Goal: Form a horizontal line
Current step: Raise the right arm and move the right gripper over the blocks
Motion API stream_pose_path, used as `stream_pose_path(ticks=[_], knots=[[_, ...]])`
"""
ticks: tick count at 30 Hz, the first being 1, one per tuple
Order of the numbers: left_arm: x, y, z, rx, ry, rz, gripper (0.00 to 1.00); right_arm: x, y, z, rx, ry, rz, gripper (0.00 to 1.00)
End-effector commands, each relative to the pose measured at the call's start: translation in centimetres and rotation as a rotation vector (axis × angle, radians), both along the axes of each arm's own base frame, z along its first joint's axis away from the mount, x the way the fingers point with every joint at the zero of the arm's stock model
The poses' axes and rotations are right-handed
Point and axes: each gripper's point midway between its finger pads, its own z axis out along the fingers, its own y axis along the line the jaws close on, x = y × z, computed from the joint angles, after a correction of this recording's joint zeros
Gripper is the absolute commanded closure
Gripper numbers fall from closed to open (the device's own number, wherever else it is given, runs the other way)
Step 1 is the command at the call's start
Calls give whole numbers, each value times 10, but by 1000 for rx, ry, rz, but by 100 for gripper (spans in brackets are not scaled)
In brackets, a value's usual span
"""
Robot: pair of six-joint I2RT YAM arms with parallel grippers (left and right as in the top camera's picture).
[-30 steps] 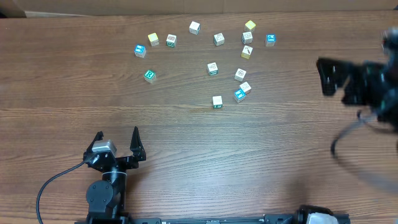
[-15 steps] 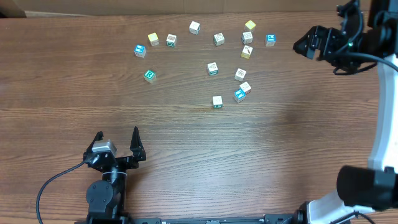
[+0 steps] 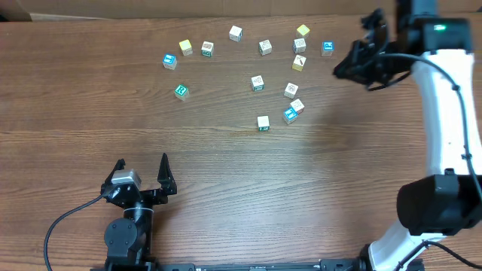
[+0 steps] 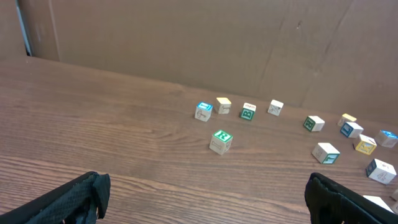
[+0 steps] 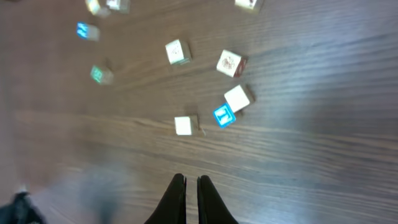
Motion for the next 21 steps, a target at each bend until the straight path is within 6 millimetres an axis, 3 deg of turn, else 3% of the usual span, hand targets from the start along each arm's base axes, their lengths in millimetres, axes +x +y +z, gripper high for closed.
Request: stream_pose_path(ticks=[1,6,11,13,18,20,21], knots=[[0,0,1,21,-6,-4,0,-7,15,-32,-70,69,-15,93],[0,0,1,21,-6,-4,0,-16,64,-78,-81,90,48,87],[0,0,1,21,-6,-4,0,-28,100,-127,-175,49,104,86],[0,0,1,21,-6,-4,0,-35,114,-145,-206,19,142,79],[0,0,1,21,-6,-4,0,-44,122,-174,-331,-53,183,69],[0,0,1,21,-6,-4,0,-48,125,-179,-350,-65,223,71],[0,0,1,21,-6,-3,0,-51,126,-181,-354,-65,236,77]])
